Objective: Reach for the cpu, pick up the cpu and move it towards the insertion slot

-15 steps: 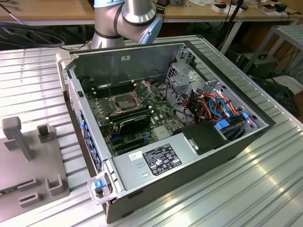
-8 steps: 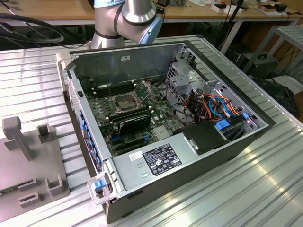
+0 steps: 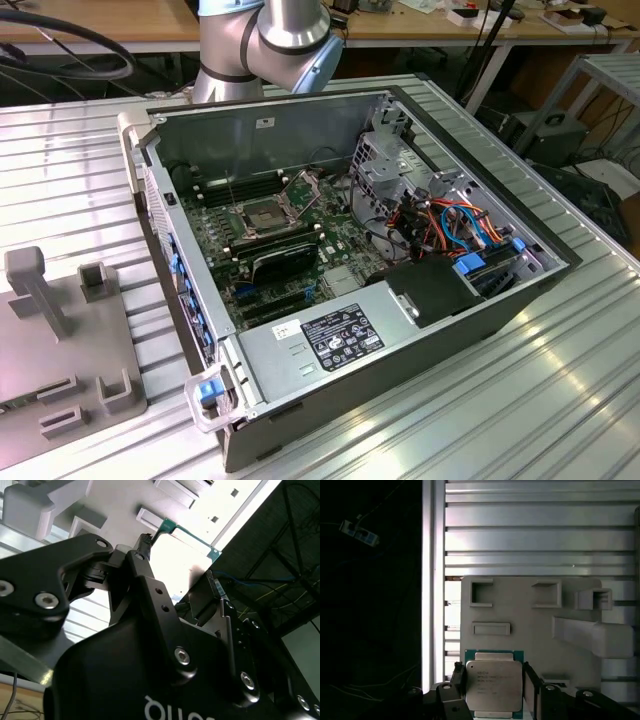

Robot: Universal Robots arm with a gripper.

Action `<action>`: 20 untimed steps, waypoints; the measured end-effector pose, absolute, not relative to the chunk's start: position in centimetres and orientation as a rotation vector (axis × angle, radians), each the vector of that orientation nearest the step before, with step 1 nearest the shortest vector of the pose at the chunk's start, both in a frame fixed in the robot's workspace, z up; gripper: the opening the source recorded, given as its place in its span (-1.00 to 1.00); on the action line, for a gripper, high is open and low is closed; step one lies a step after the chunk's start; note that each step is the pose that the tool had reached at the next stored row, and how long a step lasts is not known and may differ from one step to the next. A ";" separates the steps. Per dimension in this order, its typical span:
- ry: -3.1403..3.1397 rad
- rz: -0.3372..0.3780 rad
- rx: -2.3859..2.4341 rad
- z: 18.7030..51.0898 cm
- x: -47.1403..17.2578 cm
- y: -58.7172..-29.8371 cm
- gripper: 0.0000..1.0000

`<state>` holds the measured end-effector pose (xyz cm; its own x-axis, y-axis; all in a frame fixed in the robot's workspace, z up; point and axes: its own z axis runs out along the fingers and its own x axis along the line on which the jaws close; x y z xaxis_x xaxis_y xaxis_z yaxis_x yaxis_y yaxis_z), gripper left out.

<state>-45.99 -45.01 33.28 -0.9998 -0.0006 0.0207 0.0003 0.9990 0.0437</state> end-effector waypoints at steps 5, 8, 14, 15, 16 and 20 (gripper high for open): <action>-3.120 -0.069 0.000 33.6 -46.0 -45.0 0.09; -3.120 -0.069 0.000 34.1 -46.0 -45.0 0.09; -3.120 -0.069 0.000 35.1 -46.0 -45.0 0.09; -3.120 -0.069 0.000 35.2 -46.0 -45.0 0.09; -3.120 -0.069 0.000 35.3 -46.0 -45.0 0.09; -3.120 -0.069 0.000 35.9 -46.0 -45.0 0.09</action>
